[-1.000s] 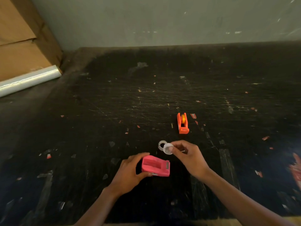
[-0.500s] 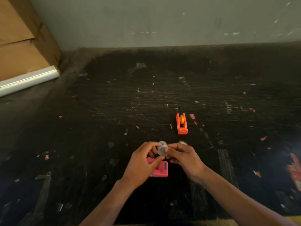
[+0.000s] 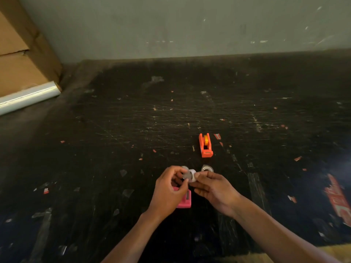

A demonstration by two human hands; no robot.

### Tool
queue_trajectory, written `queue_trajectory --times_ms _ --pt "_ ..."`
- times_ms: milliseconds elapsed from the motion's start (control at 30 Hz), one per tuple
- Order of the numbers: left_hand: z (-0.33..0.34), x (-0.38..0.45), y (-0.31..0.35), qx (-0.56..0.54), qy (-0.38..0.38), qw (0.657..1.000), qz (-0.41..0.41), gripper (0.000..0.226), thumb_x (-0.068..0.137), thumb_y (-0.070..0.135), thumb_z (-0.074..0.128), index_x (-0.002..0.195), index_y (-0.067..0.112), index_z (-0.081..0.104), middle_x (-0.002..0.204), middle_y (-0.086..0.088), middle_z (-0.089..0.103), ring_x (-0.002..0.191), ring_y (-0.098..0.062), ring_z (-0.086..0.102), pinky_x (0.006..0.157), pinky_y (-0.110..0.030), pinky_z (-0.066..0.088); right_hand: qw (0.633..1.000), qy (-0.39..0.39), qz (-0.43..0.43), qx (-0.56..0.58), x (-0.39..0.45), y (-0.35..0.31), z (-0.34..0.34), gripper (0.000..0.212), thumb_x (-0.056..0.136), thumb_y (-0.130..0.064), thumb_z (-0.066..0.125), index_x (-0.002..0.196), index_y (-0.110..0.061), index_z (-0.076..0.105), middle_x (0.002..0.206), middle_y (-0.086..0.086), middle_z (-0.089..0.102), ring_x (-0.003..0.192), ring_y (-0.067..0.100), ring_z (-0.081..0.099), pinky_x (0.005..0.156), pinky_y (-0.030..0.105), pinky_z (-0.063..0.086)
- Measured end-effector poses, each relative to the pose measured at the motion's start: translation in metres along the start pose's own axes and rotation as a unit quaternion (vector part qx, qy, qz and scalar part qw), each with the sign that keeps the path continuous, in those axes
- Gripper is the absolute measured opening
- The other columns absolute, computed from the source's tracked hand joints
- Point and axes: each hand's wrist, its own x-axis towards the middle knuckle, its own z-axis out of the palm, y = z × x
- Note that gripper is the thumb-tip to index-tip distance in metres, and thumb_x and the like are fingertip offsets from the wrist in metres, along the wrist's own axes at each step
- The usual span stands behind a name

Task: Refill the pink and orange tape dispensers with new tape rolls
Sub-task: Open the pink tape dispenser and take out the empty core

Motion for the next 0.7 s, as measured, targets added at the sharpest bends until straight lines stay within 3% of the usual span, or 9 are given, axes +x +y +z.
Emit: queue_trajectory --times_ms 67,133,233,333,400,467,567,700 --pt "-0.002 0.001 0.0 -0.024 0.019 0.999 -0.019 0.034 0.088 0.012 0.072 0.11 0.035 0.06 0.098 0.01 0.066 0.091 -0.004 0.064 0.079 -0.015 0.053 0.997 0.028 -0.025 -0.066 0.001 0.0 -0.004 0.01 0.094 -0.012 0.063 0.1 -0.008 0.069 0.111 0.012 0.072 0.105 0.024 0.068 0.082 0.036 0.052" --pt "-0.005 0.002 -0.003 -0.036 0.031 0.998 -0.033 0.037 0.088 0.01 0.071 0.112 0.034 0.059 0.097 0.008 0.065 0.09 -0.005 0.064 0.08 -0.017 0.054 0.966 0.065 -0.07 -0.241 0.0 0.002 -0.011 0.008 0.093 -0.016 0.064 0.098 -0.013 0.069 0.106 0.006 0.07 0.1 0.017 0.067 0.083 0.033 0.054" --pt "-0.009 0.003 -0.008 -0.046 0.033 0.997 -0.044 0.033 0.089 0.01 0.071 0.113 0.03 0.062 0.098 0.006 0.066 0.09 -0.006 0.064 0.082 -0.025 0.057 0.841 0.058 -0.141 -0.52 -0.002 0.008 -0.029 0.003 0.091 -0.027 0.067 0.093 -0.025 0.067 0.104 -0.007 0.064 0.095 0.007 0.064 0.084 0.026 0.054" --pt "-0.012 0.003 -0.012 -0.052 0.032 0.997 -0.051 0.031 0.09 0.011 0.07 0.114 0.029 0.063 0.099 0.006 0.066 0.091 -0.006 0.065 0.083 -0.027 0.057 0.733 0.004 -0.191 -0.653 0.0 0.023 -0.044 0.006 0.089 -0.032 0.069 0.089 -0.03 0.063 0.114 -0.011 0.055 0.101 0.005 0.059 0.088 0.028 0.056" --pt "-0.013 0.002 -0.013 -0.046 0.029 0.997 -0.051 0.03 0.09 0.011 0.07 0.114 0.029 0.064 0.101 0.007 0.066 0.093 -0.004 0.064 0.083 -0.025 0.056 0.681 -0.021 -0.213 -0.7 -0.002 0.028 -0.048 0.009 0.09 -0.033 0.067 0.098 -0.03 0.063 0.122 -0.012 0.051 0.111 0.003 0.052 0.094 0.026 0.052" --pt "-0.013 0.002 -0.014 -0.03 0.029 0.998 -0.052 0.031 0.09 0.012 0.07 0.114 0.03 0.063 0.104 0.01 0.065 0.096 0.0 0.063 0.083 -0.023 0.054 0.674 -0.025 -0.221 -0.704 -0.003 0.026 -0.047 0.017 0.089 -0.037 0.066 0.104 -0.031 0.061 0.122 -0.014 0.05 0.112 0.001 0.048 0.095 0.023 0.049" --pt "-0.014 0.002 -0.014 -0.015 0.026 0.998 -0.051 0.032 0.089 0.014 0.07 0.112 0.035 0.062 0.107 0.013 0.064 0.098 0.004 0.061 0.082 -0.021 0.054 0.72 0.032 -0.225 -0.656 0.001 0.014 -0.041 0.023 0.09 -0.039 0.065 0.111 -0.033 0.058 0.113 -0.016 0.048 0.106 0.001 0.049 0.088 0.019 0.047" --pt "-0.015 0.004 -0.013 -0.02 0.013 0.998 -0.058 0.031 0.09 0.015 0.07 0.111 0.036 0.062 0.106 0.014 0.065 0.098 0.001 0.063 0.084 -0.021 0.054 0.743 0.152 -0.242 -0.605 0.02 -0.006 -0.035 0.032 0.092 -0.034 0.064 0.122 -0.026 0.056 0.122 -0.003 0.054 0.115 0.014 0.054 0.094 0.031 0.052"
